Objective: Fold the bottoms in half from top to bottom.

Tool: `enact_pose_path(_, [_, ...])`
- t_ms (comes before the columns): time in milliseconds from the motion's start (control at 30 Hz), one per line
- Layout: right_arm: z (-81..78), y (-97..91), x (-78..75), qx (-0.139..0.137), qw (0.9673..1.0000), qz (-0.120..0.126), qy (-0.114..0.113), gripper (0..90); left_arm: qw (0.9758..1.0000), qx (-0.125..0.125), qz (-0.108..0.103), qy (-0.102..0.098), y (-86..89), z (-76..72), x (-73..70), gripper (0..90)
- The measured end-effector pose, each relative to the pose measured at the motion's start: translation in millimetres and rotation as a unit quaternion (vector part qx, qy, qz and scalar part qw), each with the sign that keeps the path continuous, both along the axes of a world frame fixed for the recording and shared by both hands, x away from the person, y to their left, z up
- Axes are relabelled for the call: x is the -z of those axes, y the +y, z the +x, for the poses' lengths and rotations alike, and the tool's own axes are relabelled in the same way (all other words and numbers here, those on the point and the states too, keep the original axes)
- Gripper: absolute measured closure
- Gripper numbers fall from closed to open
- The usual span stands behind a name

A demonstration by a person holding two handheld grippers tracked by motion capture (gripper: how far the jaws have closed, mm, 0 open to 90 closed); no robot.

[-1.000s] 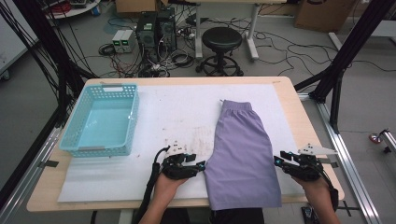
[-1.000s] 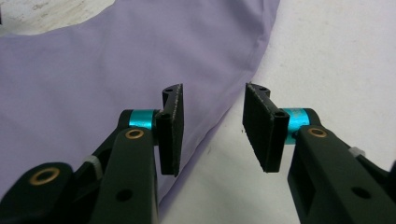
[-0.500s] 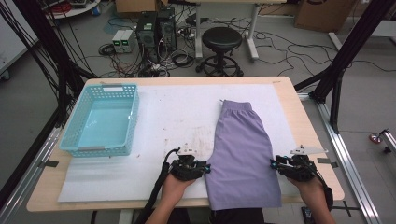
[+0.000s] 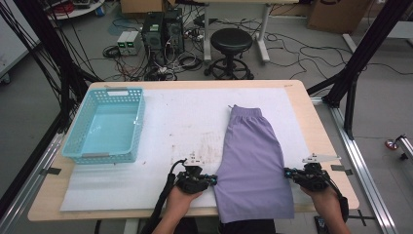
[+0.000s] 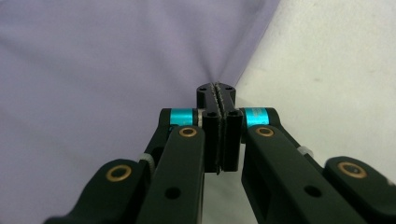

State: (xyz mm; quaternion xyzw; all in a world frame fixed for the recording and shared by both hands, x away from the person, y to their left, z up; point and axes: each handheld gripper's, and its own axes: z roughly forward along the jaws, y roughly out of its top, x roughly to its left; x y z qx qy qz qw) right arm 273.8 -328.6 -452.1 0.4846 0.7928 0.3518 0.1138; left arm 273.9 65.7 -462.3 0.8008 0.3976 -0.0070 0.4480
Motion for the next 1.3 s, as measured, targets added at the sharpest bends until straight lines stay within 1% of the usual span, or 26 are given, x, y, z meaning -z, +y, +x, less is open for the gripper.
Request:
enact_pose_path(133, [-10.4,2.7,-2.0,-0.009,0.9999,-0.006,0.007,90.0,1.0000,0.006,0.002,-0.006,3.5,-11.1,0.1,88.6])
enact_pose_path(200, [-16.8,3.9,-2.4,-0.013,0.9999,-0.004,0.011,90.0,0.9999,0.010,0.004,-0.009,6.6,-16.4,0.1,88.5])
enact_pose_path(367, [-34.4,7.2,-3.3,-0.025,0.9995,-0.005,0.017,90.0,0.9997,0.021,-0.003,-0.011,12.6,-32.7,1.8,88.5])
enact_pose_path(433, [-41.4,7.6,-3.3,-0.026,0.9995,-0.002,0.020,90.0,0.9995,0.031,-0.004,-0.011,14.6,-36.8,1.7,88.4])
enact_pose_path(467, [-44.1,7.6,-3.1,-0.027,0.9994,0.000,0.020,90.0,0.9993,0.033,-0.006,-0.015,15.1,-37.5,1.2,88.1])
enact_pose_path(500, [-45.9,7.4,-3.5,-0.026,0.9995,0.000,0.018,87.8,0.9992,0.031,-0.008,-0.023,15.8,-36.8,0.4,85.2])
enact_pose_path(533, [-46.4,7.0,-4.2,-0.022,0.9997,0.004,0.012,78.3,0.9992,0.028,-0.013,-0.024,16.1,-33.8,-0.6,75.4])
enact_pose_path(567, [-45.3,6.3,-5.7,-0.017,0.9998,0.009,0.001,69.0,0.9992,0.025,-0.017,-0.027,16.0,-29.5,-1.7,67.9])
enact_pose_path(633, [-40.3,4.9,-9.4,-0.009,0.9995,0.014,-0.027,57.1,0.9989,0.007,-0.023,-0.041,14.5,-18.7,-5.4,56.6])
enact_pose_path(667, [-36.4,4.7,-11.0,-0.002,0.9993,0.015,-0.035,54.1,0.9986,0.002,-0.028,-0.046,12.8,-12.5,-7.8,55.8])
enact_pose_path(700, [-31.8,4.4,-12.3,0.004,0.9991,0.013,-0.040,53.3,0.9982,-0.002,-0.035,-0.050,10.0,-5.7,-9.5,55.4])
enact_pose_path(733, [-27.0,4.1,-12.6,0.008,0.9988,0.010,-0.047,53.3,0.9981,-0.003,-0.037,-0.048,7.1,1.6,-11.1,54.7])
enact_pose_path(767, [-21.9,4.1,-12.5,0.011,0.9988,0.012,-0.047,53.4,0.9982,-0.004,-0.036,-0.048,3.4,9.0,-12.3,54.7])
enact_pose_path(833, [-11.5,5.3,-11.3,0.018,0.9986,0.009,-0.048,55.1,0.9987,-0.009,-0.025,-0.045,-5.7,24.4,-12.5,54.8])
enact_pose_path(867, [-4.5,6.4,-9.7,0.018,0.9987,0.008,-0.047,57.4,0.9987,-0.015,-0.022,-0.044,-8.3,28.4,-11.2,55.1])
enact_pose_path(900, [-0.5,7.1,-8.6,0.019,0.9987,0.009,-0.045,58.9,0.9989,-0.023,-0.015,-0.039,-11.9,33.0,-9.3,55.5])
enact_pose_path(933, [4.6,8.4,-6.7,0.021,0.9989,0.011,-0.042,61.8,0.9992,-0.025,-0.007,-0.031,-15.0,36.6,-7.4,55.5])
enact_pose_path(967, [9.0,9.8,-4.8,0.021,0.9990,0.011,-0.038,64.5,0.9993,-0.026,-0.004,-0.025,-18.3,38.8,-5.6,56.2])
enact_pose_path(1000, [12.7,11.4,-3.1,0.021,0.9991,0.010,-0.035,67.1,0.9995,-0.022,0.002,-0.025,-21.2,39.1,-4.4,57.9])
enact_pose_path(1033, [16.0,13.0,-0.8,0.018,0.9993,0.008,-0.031,69.8,0.9994,-0.015,0.010,-0.029,-24.5,38.0,-3.0,62.3])
enact_pose_path(1067, [18.8,14.1,1.6,0.016,0.9995,0.004,-0.027,73.3,0.9992,-0.005,0.018,-0.036,-27.9,36.2,-1.7,68.2])
enact_pose_path(1100, [20.2,15.4,3.3,0.018,0.9996,0.002,-0.021,75.6,0.9987,-0.003,0.023,-0.046,-31.0,33.8,-1.1,72.0])
enact_pose_path(1167, [20.1,14.9,4.5,0.024,0.9994,0.002,-0.026,81.7,0.9978,-0.005,0.037,-0.054,-33.9,31.4,-1.4,80.7])
enact_pose_path(1200, [19.1,14.1,4.6,0.024,0.9994,0.000,-0.027,85.0,0.9978,-0.003,0.038,-0.053,-34.0,31.3,-1.3,84.8])
enact_pose_path(1233, [18.4,13.5,4.8,0.023,0.9995,0.005,-0.024,88.7,0.9978,-0.005,0.039,-0.053,-34.2,30.5,-1.4,86.7])
enact_pose_path(1300, [16.6,13.3,4.7,0.024,0.9995,0.008,-0.020,89.1,0.9977,-0.005,0.041,-0.053,-34.0,28.5,-1.8,87.7])
